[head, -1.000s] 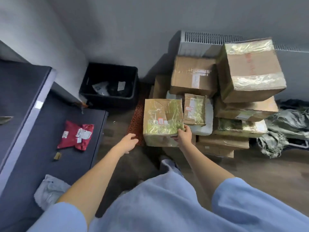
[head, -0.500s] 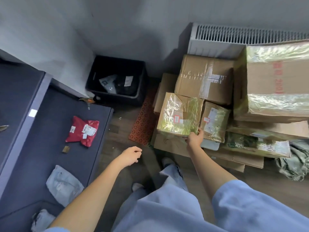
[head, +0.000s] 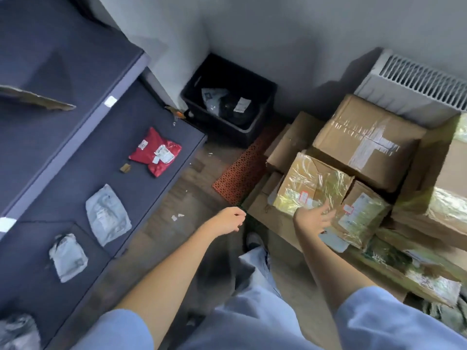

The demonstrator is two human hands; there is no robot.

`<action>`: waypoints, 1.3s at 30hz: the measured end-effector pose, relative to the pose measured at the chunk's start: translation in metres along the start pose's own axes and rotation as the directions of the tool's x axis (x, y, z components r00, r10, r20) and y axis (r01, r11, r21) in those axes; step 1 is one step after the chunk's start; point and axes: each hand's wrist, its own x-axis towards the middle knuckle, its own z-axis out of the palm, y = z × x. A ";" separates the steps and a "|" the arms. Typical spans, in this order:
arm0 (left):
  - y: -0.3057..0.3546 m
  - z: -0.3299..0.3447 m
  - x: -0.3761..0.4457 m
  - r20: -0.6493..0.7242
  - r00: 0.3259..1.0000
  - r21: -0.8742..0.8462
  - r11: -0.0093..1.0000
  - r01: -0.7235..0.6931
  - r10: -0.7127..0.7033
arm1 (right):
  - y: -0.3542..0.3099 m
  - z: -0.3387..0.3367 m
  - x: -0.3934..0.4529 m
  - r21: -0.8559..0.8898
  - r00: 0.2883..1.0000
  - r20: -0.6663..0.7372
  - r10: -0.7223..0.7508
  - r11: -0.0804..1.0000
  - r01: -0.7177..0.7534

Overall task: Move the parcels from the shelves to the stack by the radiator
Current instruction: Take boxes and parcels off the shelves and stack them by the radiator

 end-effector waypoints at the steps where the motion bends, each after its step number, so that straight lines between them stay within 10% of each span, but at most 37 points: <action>1: -0.008 -0.004 -0.006 -0.032 0.999 -0.022 1.000 -0.015 0.014 | -0.005 0.006 -0.016 -0.036 0.994 0.032 -0.109 0.993 0.110; 9: -0.173 -0.038 -0.103 -0.354 0.931 -0.301 0.953 -0.030 -0.083 | 0.003 0.074 -0.180 -0.139 0.633 0.528 -0.566 0.678 0.722; 19: -0.526 0.100 -0.326 -0.431 0.706 -0.895 0.369 -0.252 -0.562 | 0.201 0.170 -0.488 0.087 0.015 0.952 -0.305 0.318 0.944; 24: -0.630 0.204 -0.393 -0.213 0.655 -0.957 0.018 -0.291 -0.725 | 0.311 0.190 -0.598 0.209 -0.198 0.975 -0.105 0.113 0.971; 31: -0.735 0.277 -0.397 -0.050 0.727 -0.940 -0.214 -0.266 -0.684 | 0.414 0.251 -0.700 0.264 -0.263 0.964 0.031 -0.040 0.964; 39: -0.922 0.227 -0.465 0.002 0.711 -0.955 -0.211 -0.207 -0.704 | 0.466 0.359 -0.846 0.187 -0.170 0.978 0.118 -0.154 0.970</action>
